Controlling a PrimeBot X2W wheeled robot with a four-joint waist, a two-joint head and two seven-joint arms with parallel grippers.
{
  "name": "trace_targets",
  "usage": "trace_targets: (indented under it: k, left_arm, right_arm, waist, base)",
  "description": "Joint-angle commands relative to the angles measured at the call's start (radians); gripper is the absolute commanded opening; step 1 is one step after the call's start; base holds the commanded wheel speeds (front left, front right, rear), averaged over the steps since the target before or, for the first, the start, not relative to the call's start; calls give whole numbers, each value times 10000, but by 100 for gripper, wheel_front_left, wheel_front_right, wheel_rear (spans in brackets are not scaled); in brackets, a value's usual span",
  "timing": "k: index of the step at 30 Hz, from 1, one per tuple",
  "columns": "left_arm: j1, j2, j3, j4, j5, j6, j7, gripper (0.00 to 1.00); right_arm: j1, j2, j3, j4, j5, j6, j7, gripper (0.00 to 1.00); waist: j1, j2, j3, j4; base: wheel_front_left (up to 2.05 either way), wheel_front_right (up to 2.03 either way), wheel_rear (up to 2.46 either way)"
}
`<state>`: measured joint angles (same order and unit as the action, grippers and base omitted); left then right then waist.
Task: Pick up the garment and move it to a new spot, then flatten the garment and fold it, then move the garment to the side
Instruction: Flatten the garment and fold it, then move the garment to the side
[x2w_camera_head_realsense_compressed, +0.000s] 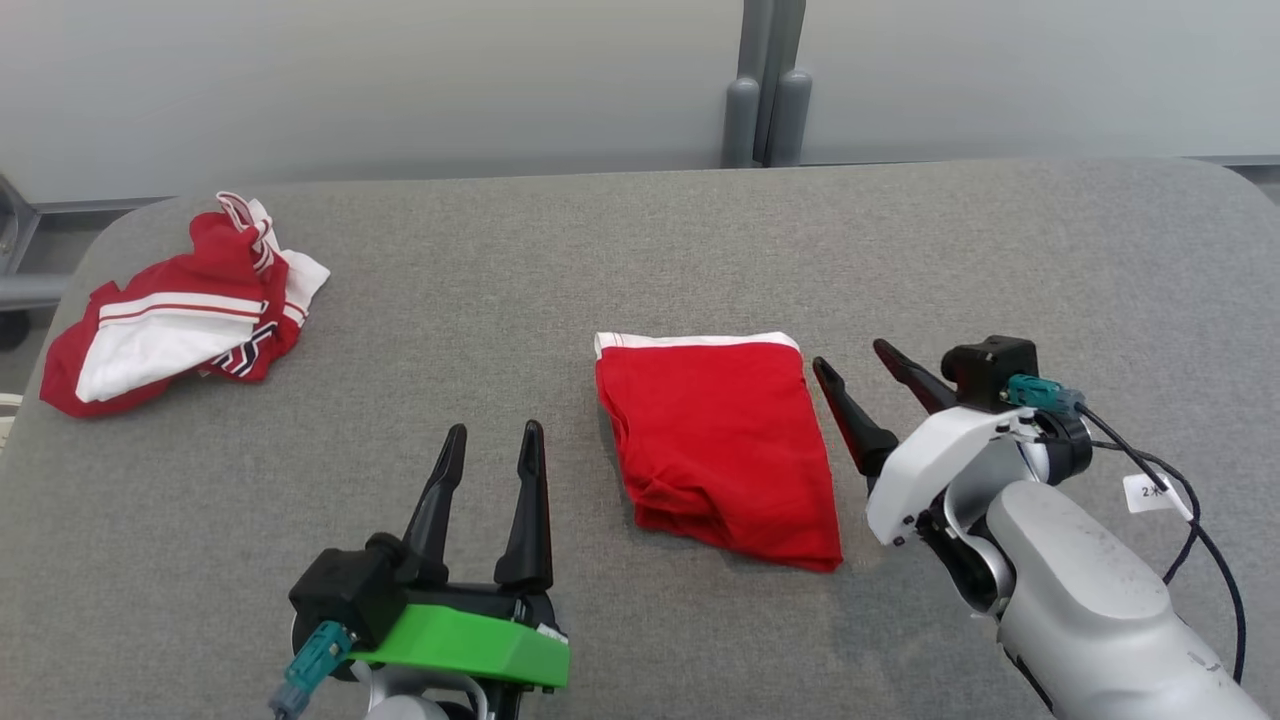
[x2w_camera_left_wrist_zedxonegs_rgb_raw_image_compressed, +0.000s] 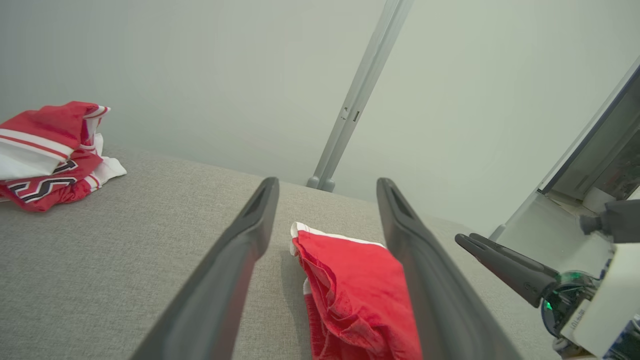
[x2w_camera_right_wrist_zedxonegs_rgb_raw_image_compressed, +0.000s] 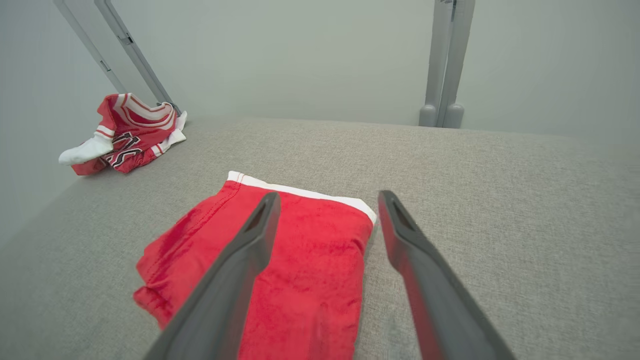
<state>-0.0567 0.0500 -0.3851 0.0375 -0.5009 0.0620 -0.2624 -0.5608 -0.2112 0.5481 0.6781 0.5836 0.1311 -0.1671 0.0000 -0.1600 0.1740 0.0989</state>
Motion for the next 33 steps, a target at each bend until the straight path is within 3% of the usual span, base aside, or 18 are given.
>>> trace_targets:
  k: [1,11,13,16,22,27,33]
  left_arm:
    - [116,19,5,-38,-79,86,-34,100]
    - [35,75,-50,-125,-73,134,-10,100]
    - [11,95,-45,-153,-66,134,-3,100]
    - [-79,117,-41,-194,-67,142,3,100]
    - [-267,126,-48,-238,-51,105,5,100]
    - [-500,116,-91,-254,-21,60,-4,100]
    - [-620,115,-41,-295,-5,93,-13,100]
  right_arm:
    - [382,35,-392,-257,-277,-6,72,100]
    - [1386,422,-1943,-1517,-1230,-6,573,100]
    - [1574,561,-2231,-1764,-1445,-6,652,45]
    - [1802,756,-2582,-2037,-1688,-6,773,0]
    - [1831,1101,-2714,-2133,-1963,-7,925,0]
    - [1506,1382,-2589,-1085,-1918,-5,641,0]
    - [1012,1506,-1737,217,-1846,-5,-115,0]
  waist:
    - [0,0,-21,-91]
    - [0,0,99,-47]
    - [0,0,147,23]
    - [0,0,263,192]
    - [0,0,582,720]
    - [0,0,959,1433]
    - [0,0,1250,1978]
  base:
    - [0,0,0]
    - [0,0,0]
    - [0,0,0]
    - [0,0,0]
    - [0,0,0]
    - [0,0,0]
    - [0,0,0]
